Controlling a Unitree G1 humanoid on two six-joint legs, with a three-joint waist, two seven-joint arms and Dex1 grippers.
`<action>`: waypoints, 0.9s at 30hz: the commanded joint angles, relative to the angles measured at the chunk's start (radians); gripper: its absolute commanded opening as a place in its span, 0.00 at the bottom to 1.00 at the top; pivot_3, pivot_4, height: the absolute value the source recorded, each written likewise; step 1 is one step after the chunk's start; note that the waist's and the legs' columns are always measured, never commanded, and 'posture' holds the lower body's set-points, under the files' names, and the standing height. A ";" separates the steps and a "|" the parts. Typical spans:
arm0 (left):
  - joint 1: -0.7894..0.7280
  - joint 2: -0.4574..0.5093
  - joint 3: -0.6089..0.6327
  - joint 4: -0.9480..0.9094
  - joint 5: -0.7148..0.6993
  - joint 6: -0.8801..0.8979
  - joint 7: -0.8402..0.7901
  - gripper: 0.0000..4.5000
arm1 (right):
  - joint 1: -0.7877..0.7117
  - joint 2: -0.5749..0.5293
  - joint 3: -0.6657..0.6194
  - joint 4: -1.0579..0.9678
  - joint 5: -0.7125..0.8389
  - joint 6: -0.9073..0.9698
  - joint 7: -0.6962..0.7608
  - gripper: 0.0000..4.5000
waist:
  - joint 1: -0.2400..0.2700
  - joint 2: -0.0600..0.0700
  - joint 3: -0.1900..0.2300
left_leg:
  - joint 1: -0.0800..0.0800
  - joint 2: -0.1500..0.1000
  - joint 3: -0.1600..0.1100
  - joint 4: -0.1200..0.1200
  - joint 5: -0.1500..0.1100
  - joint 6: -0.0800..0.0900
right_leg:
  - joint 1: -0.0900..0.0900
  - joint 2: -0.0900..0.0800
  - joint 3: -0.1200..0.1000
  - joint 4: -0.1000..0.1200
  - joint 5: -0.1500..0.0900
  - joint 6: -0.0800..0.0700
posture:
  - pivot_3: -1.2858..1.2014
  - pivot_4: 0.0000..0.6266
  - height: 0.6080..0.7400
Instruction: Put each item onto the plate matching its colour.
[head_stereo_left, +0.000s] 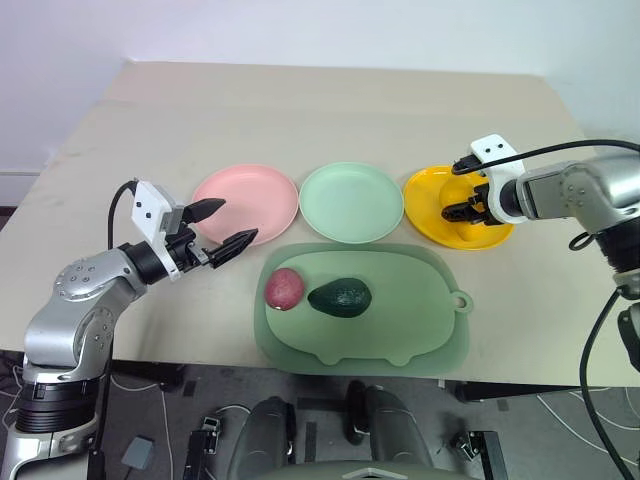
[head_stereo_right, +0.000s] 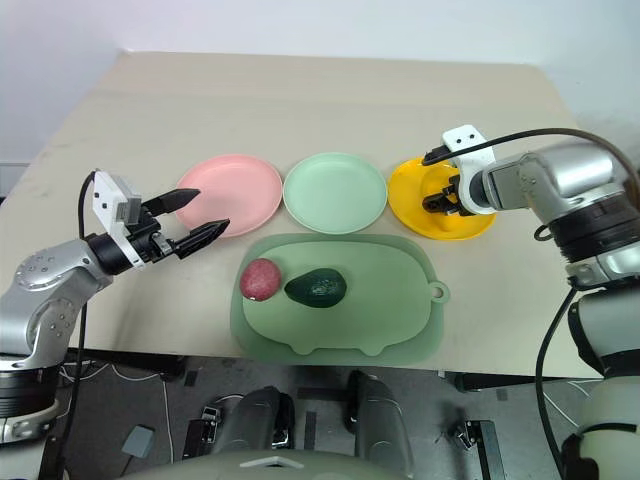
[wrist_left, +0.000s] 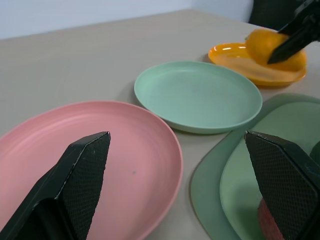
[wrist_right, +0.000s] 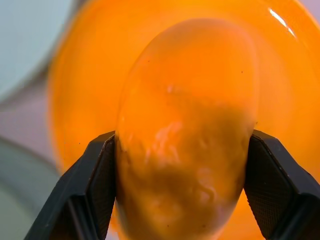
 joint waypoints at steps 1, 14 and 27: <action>-0.003 0.018 0.025 -0.029 -0.002 -0.011 -0.005 1.00 | -0.034 0.035 -0.012 0.088 -0.172 -0.102 0.122 0.85 | -0.001 0.000 0.000 | 0.000 0.000 0.000 0.000 0.000 0.000 | 0.000 0.000 0.000 0.000 0.000 0.000 | 0.52 0.24 1.00; 0.022 0.049 0.053 -0.038 -0.018 -0.001 -0.014 1.00 | 0.080 -0.147 -0.129 -0.276 -0.479 -0.401 0.494 1.00 | 0.003 0.001 0.000 | 0.000 -0.001 -0.001 0.000 0.000 0.000 | 0.001 -0.001 -0.001 0.000 0.000 0.000 | 0.52 0.24 1.00; -0.024 0.050 0.027 -0.011 -0.025 0.010 -0.060 1.00 | 0.330 -0.226 -0.352 -0.994 -0.125 -0.158 0.798 1.00 | 0.002 0.001 0.000 | 0.007 0.001 -0.001 0.001 0.000 -0.001 | 0.007 -0.001 -0.001 0.000 0.000 0.000 | 0.52 0.24 1.00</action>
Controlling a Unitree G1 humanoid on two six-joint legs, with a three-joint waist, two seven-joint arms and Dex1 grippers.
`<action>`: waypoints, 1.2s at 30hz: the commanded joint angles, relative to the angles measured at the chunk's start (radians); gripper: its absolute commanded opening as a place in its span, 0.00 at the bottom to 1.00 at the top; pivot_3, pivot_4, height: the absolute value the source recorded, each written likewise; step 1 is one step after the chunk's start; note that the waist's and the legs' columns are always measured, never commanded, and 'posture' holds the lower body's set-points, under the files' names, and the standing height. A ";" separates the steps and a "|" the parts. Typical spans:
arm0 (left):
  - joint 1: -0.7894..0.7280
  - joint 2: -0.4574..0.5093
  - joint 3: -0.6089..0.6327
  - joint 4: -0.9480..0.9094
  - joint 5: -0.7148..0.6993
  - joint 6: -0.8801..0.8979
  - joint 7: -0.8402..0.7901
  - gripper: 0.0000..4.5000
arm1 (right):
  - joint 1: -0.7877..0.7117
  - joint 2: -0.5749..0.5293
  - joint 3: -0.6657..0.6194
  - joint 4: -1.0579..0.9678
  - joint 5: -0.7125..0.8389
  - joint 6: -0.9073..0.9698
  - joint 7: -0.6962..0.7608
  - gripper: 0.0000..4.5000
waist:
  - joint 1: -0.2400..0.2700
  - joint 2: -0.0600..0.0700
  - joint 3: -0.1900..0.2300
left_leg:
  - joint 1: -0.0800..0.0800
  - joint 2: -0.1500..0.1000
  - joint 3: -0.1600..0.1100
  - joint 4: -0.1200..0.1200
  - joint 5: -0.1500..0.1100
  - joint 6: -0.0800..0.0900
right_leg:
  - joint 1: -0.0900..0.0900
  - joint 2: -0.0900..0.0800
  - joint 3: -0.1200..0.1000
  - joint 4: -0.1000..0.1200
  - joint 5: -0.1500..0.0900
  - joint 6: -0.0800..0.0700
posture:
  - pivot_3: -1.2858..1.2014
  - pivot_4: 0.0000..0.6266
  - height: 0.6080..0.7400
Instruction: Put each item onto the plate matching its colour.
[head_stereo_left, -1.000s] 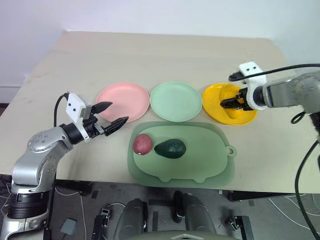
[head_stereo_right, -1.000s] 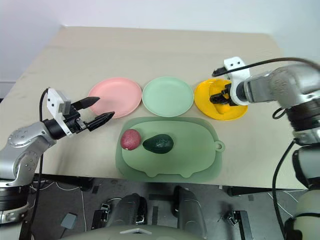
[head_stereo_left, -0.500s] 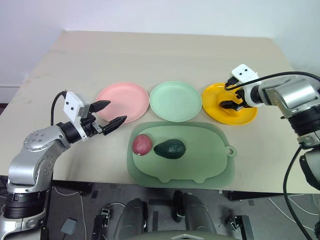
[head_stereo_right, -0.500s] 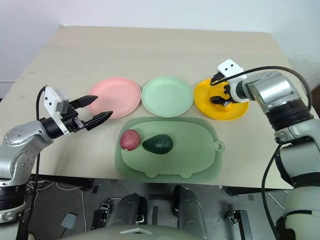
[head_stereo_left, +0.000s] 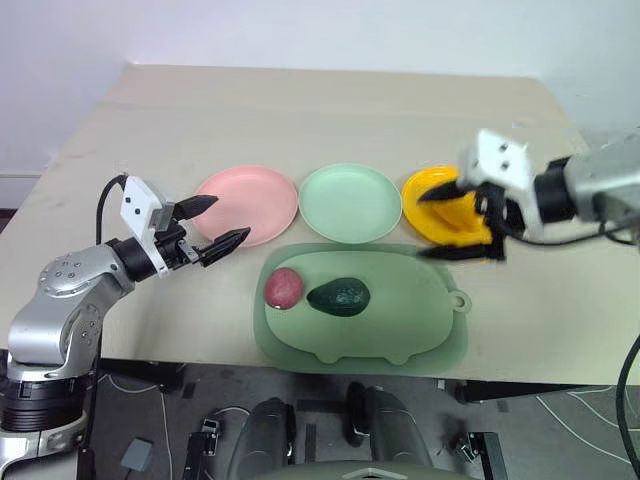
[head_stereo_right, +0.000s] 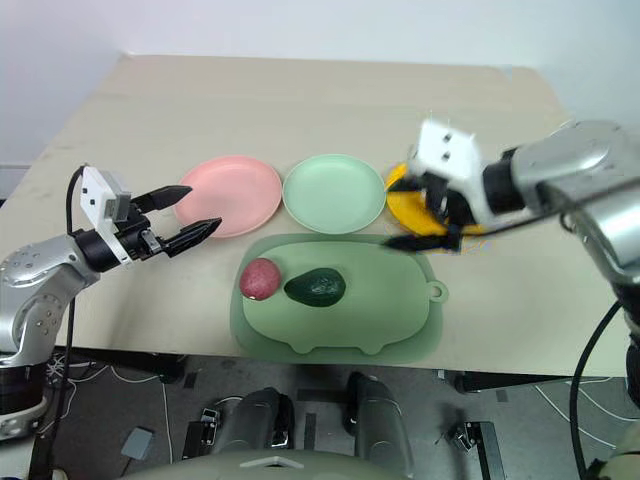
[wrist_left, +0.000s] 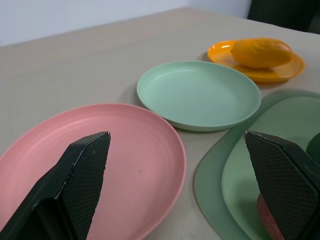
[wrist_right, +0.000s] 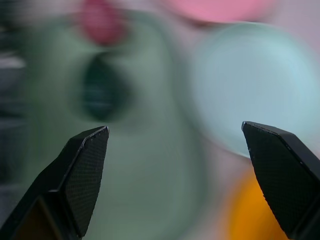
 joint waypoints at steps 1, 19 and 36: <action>-0.017 0.006 0.000 -0.023 -0.025 0.005 -0.021 1.00 | 0.008 0.014 -0.007 -0.092 -0.007 0.038 -0.033 1.00 | 0.000 0.000 0.000 | 0.000 0.000 0.000 0.000 0.000 0.000 | 0.000 0.000 0.000 0.000 0.000 0.000 | 0.52 0.24 1.00; -0.027 0.002 -0.018 -0.045 -0.033 0.027 -0.026 1.00 | -0.038 0.273 0.264 -0.108 -0.152 0.208 -0.233 1.00 | -0.002 -0.001 0.000 | 0.000 -0.002 0.000 0.000 0.001 -0.001 | 0.000 0.000 0.000 0.001 0.000 0.000 | 0.52 0.24 1.00; 0.002 0.015 0.013 -0.088 -0.063 0.054 -0.017 1.00 | -0.034 0.382 0.370 0.014 -0.297 0.132 -0.239 1.00 | -0.002 -0.001 0.000 | 0.000 -0.002 -0.001 0.000 0.001 -0.001 | 0.000 0.000 0.000 0.001 0.000 0.000 | 0.52 0.24 1.00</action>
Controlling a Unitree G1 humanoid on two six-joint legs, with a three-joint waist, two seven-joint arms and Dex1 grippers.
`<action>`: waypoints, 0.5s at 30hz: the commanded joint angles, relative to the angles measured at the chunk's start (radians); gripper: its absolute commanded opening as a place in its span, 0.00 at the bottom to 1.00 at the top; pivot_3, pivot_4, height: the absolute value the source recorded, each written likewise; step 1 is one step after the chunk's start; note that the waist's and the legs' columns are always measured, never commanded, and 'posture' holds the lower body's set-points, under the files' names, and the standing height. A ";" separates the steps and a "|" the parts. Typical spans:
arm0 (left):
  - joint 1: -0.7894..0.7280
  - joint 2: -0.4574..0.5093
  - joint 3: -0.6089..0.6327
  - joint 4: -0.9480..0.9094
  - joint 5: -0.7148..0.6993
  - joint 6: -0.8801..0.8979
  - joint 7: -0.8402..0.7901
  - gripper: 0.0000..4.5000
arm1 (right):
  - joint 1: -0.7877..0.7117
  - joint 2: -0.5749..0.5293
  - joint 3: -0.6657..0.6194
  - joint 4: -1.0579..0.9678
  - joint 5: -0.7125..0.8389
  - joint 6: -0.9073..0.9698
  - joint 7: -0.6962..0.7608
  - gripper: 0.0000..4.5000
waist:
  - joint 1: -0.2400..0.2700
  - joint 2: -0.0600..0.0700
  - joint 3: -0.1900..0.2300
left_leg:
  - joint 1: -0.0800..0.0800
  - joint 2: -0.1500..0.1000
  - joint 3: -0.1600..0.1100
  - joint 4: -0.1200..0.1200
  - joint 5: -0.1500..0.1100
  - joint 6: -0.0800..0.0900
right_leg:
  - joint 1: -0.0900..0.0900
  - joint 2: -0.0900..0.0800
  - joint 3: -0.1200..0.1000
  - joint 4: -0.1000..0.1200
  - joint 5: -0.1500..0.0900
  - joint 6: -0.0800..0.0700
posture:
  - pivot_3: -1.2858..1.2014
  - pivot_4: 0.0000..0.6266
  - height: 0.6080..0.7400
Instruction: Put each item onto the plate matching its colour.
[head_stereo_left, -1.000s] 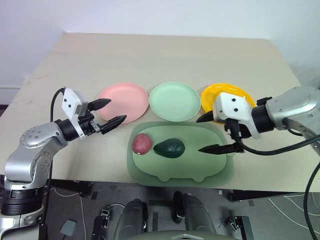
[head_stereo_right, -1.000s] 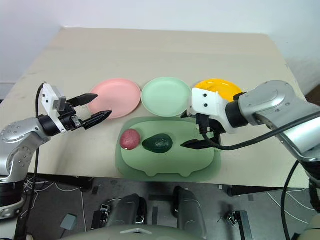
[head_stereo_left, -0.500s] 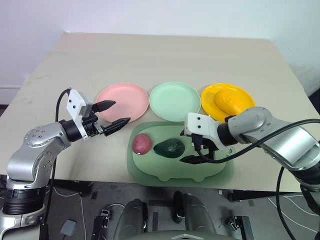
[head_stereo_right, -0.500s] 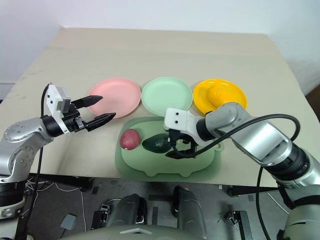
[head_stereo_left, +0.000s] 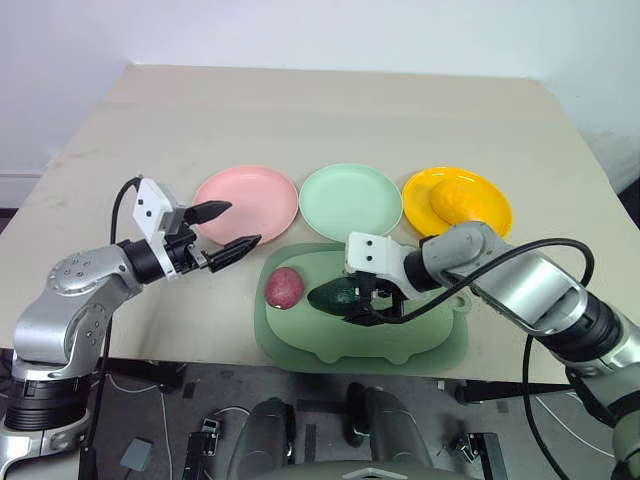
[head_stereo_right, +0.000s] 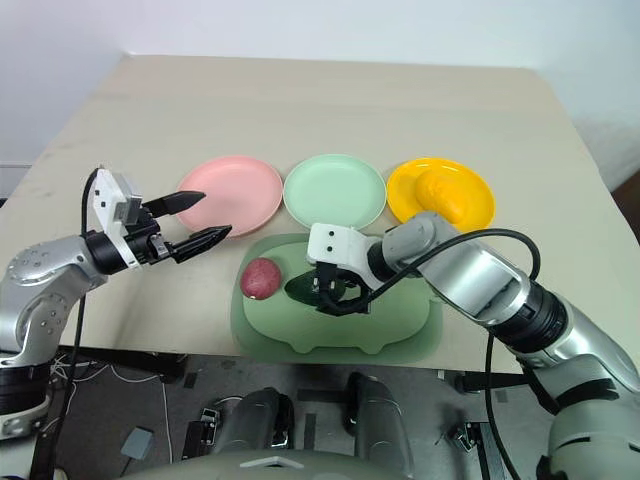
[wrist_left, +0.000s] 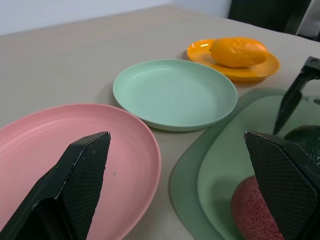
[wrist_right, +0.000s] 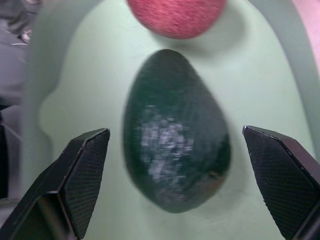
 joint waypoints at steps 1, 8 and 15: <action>0.007 0.019 0.038 -0.049 -0.037 0.015 -0.007 1.00 | 0.000 0.002 0.002 -0.004 -0.029 -0.032 0.007 1.00 | 0.000 0.000 0.000 | 0.000 0.000 0.000 0.000 0.000 0.000 | 0.000 0.000 0.000 0.000 0.000 0.000 | 0.52 0.24 1.00; 0.071 0.085 0.052 -0.106 -0.138 0.093 -0.101 1.00 | 0.008 0.018 -0.011 0.004 -0.038 -0.029 0.009 1.00 | -0.002 0.000 0.000 | 0.000 0.000 0.000 0.000 0.000 0.000 | 0.000 0.000 0.000 0.000 0.000 0.000 | 0.52 0.24 1.00; 0.091 0.120 0.045 -0.108 -0.144 0.103 -0.133 1.00 | 0.009 0.024 -0.016 0.003 -0.034 -0.023 0.019 0.72 | 0.000 0.000 0.000 | 0.000 0.000 0.000 0.000 0.000 0.000 | 0.000 0.000 0.000 0.000 0.000 0.000 | 0.52 0.24 1.00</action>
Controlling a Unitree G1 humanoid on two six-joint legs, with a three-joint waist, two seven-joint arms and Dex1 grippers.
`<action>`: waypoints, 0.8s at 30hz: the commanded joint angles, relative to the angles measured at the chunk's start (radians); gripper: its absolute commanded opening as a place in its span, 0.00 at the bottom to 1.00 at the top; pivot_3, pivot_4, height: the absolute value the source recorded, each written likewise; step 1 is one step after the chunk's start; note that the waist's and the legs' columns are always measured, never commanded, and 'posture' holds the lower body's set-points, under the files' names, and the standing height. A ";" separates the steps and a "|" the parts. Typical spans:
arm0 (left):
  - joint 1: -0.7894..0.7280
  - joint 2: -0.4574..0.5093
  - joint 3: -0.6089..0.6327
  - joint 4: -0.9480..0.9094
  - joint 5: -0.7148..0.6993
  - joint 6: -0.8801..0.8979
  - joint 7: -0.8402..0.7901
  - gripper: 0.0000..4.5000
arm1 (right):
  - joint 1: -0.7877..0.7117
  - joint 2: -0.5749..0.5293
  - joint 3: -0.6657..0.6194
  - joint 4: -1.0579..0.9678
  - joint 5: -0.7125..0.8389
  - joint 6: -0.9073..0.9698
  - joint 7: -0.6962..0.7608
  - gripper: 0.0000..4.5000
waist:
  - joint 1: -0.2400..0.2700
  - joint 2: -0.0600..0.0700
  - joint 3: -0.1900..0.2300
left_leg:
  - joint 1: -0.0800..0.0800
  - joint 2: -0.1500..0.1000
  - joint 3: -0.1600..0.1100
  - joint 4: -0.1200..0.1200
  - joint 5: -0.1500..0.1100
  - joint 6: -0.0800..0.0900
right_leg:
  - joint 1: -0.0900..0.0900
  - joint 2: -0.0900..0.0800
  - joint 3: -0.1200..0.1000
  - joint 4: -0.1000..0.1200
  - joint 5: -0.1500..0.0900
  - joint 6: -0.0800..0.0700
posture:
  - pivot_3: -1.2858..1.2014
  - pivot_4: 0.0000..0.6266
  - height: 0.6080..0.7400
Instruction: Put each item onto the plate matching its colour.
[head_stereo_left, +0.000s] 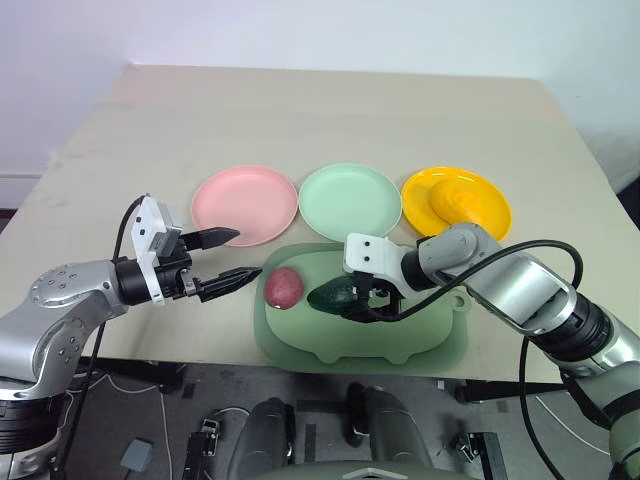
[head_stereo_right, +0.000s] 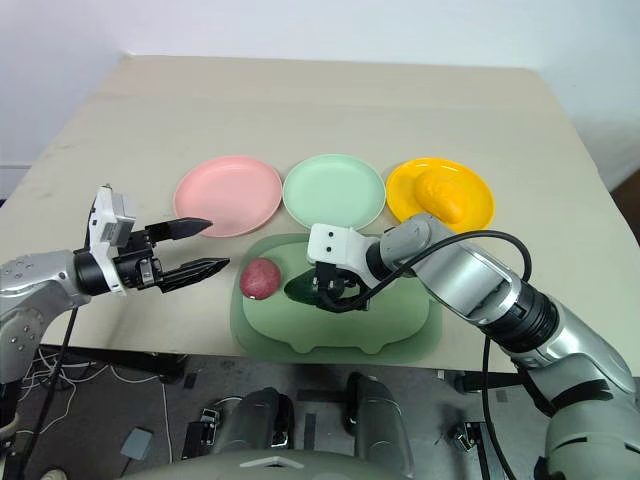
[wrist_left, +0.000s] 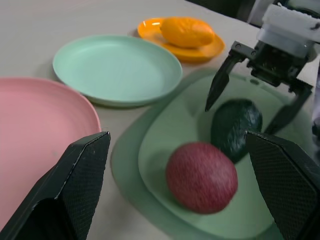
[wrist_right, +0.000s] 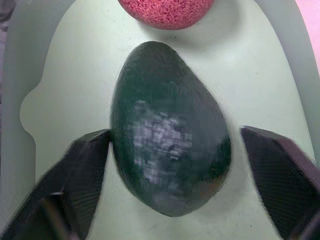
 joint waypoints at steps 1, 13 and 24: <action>0.000 0.018 0.019 -0.036 -0.024 0.003 -0.015 1.00 | -0.003 0.004 -0.030 -0.017 -0.002 -0.003 0.006 0.69 | 0.000 0.000 0.000 | 0.000 0.000 0.000 0.000 0.000 0.000 | 0.000 0.000 0.000 0.000 0.000 0.000 | 0.52 0.24 1.00; 0.011 0.019 0.050 0.006 0.045 -0.057 0.014 1.00 | -0.197 -0.011 -0.214 0.189 0.038 -0.045 0.097 0.69 | -0.004 0.000 0.000 | 0.000 0.000 0.000 0.000 0.000 0.000 | 0.000 0.000 0.000 0.000 0.000 0.000 | 0.52 0.24 1.00; 0.003 0.003 0.031 0.021 0.071 -0.088 0.027 1.00 | -0.351 0.253 -0.119 0.899 -0.258 -0.417 -0.038 0.69 | -0.011 0.000 0.000 | -0.001 0.000 0.003 -0.001 0.002 -0.003 | -0.001 0.000 0.000 0.000 0.000 0.000 | 0.52 0.24 1.00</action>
